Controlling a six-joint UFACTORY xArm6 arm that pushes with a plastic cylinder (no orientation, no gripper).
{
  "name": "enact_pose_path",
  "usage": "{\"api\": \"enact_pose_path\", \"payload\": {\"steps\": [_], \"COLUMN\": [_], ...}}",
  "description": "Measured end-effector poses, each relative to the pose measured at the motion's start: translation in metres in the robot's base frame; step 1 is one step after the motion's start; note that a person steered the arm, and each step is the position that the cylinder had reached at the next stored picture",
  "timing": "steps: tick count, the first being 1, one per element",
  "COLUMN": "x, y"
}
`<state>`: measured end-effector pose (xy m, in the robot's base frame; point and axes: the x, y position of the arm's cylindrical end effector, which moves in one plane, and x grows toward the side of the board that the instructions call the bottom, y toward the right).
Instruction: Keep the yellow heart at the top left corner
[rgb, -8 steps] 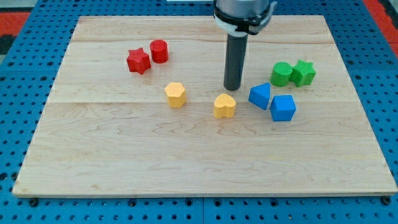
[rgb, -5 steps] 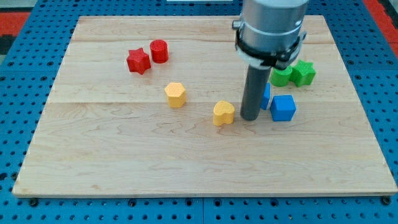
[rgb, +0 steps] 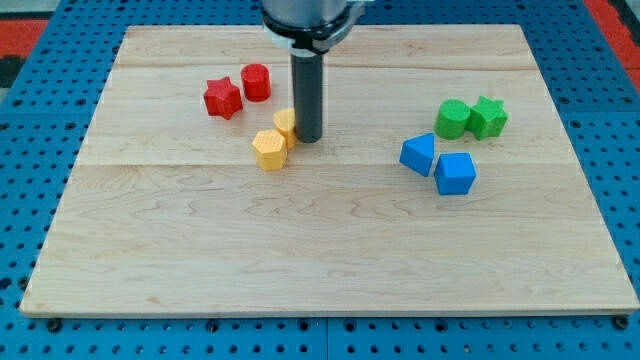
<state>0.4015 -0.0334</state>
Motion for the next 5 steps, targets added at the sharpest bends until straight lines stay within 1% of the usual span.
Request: {"api": "enact_pose_path", "payload": {"steps": [1,2,3,4,5], "x": [-0.015,-0.022,-0.014,-0.012,-0.037], "y": [-0.082,-0.122,-0.102,-0.056,-0.089]}}
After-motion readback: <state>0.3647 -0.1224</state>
